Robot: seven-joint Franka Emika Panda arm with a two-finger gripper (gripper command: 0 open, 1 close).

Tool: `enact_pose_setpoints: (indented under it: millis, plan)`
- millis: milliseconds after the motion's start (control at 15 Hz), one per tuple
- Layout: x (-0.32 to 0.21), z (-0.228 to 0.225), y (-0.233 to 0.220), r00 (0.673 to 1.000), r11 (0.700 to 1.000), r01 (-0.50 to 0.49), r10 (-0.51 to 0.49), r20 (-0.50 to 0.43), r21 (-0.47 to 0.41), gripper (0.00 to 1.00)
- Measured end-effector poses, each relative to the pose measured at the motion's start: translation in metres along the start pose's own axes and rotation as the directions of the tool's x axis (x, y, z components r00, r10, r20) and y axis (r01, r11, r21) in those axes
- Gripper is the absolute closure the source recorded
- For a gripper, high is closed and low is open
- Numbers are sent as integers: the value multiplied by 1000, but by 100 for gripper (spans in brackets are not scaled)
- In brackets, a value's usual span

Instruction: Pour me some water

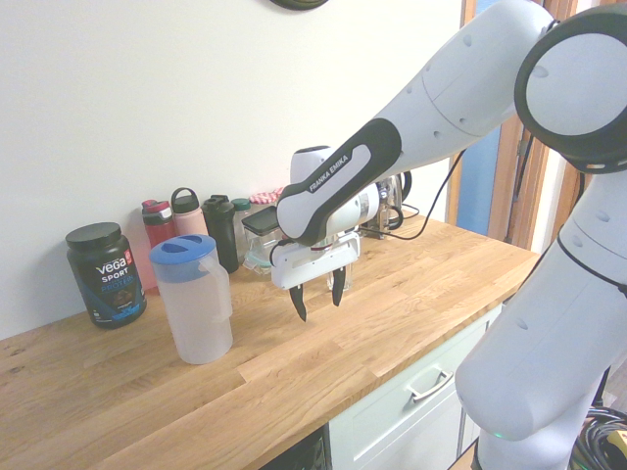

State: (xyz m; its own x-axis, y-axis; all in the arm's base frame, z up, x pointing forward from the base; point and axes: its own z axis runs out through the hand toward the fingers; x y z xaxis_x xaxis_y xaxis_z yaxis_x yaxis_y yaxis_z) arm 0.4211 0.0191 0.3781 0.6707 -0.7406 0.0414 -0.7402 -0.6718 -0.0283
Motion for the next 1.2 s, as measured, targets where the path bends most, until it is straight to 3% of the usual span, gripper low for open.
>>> enact_pose_setpoints:
  millis: [267, 467, 800, 933, 1200]
  plan:
    - [0, -10, 2, 1000, 1000, 17, -17, -7, 25, 0]
    - [-36, -47, -6, 995, 993, 97, -94, -40, 62, 0]
    - [-118, -85, -37, 954, 952, 271, -247, -168, 141, 0]
    - [-136, -87, -56, 934, 930, 314, -267, -238, 189, 0]
    - [-149, -94, -85, 918, 908, 348, -281, -279, 232, 0]
